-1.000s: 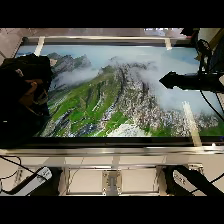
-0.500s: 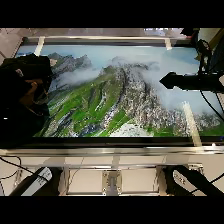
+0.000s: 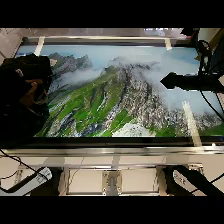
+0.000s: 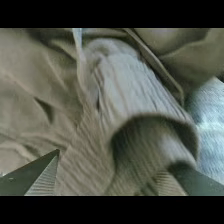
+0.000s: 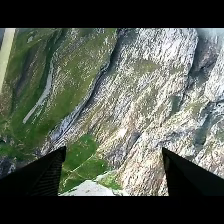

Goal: Fold the clothes and pants, and hang the long-sleeved shirts on hangers.

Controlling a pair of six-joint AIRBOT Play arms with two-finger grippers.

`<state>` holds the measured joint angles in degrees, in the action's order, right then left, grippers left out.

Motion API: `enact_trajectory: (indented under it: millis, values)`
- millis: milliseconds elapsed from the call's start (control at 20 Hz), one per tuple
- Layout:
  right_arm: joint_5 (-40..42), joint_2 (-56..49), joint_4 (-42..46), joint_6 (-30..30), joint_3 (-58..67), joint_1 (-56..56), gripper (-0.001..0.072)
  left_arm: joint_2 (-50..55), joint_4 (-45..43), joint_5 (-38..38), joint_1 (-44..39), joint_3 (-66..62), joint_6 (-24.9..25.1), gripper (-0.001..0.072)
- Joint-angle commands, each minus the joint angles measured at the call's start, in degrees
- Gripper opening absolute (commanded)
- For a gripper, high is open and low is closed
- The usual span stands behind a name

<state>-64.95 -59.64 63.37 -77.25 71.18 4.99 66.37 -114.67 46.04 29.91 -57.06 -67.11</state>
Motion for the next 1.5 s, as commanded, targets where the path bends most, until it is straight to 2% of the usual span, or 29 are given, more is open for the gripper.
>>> enact_trajectory:
  millis: [0,50,100,300,450,500,650,800,900,1050,1200,1300,1450]
  values:
    - [0.0,0.0,-0.1,-0.1,0.0,0.0,0.0679,3.0,-2.3,-3.5,0.1,0.0,-0.7,0.0435]
    - [0.0,0.0,-0.1,-0.1,0.0,0.0,0.0678,3.2,-2.4,-3.8,0.1,-0.1,-0.6,0.0100]
    - [0.0,0.0,-0.2,-0.1,0.0,0.0,0.0678,3.2,-2.4,-4.1,0.1,-0.1,-0.7,0.0005]
    - [-0.8,0.7,-0.9,-0.2,0.1,0.0,0.0678,-0.6,-3.0,-1.6,-0.5,-4.0,-6.4,0.0008]
    - [-5.9,2.6,-1.2,-0.1,2.6,0.0,0.0678,-10.2,-0.5,-0.3,-4.5,-8.5,-15.2,0.0008]
    - [-8.2,3.3,-1.1,-0.1,4.6,0.0,0.0678,-14.2,2.5,-0.4,-7.1,-9.3,-16.5,0.0008]
    - [-13.4,5.6,2.7,0.0,13.0,0.0,0.0678,-26.3,19.3,-0.8,-18.1,-9.6,-16.6,0.0008]
    - [-13.3,8.1,11.7,0.4,23.1,0.0,0.0678,-30.6,41.9,-0.8,-29.6,-9.5,-19.5,0.0007]
    - [-13.2,8.6,18.7,0.4,29.9,0.0,0.0678,-28.3,51.2,-0.8,-39.3,-9.2,-19.5,0.0007]
    - [-13.3,8.6,27.3,0.4,36.7,0.0,0.0678,-18.0,52.8,-2.3,-57.9,-8.9,-19.8,0.0007]
    - [-13.4,8.5,30.8,0.4,37.9,0.0,0.0678,-2.0,53.4,-14.9,-75.4,-8.9,-20.0,0.0007]
    - [-13.5,7.7,31.3,0.4,37.9,0.0,0.0678,9.2,59.6,-24.3,-82.8,-9.7,-20.0,0.0006]
    - [-13.5,5.6,31.9,0.4,37.8,0.0,0.0677,22.9,64.3,-26.2,-87.7,-17.2,-19.8,0.0006]
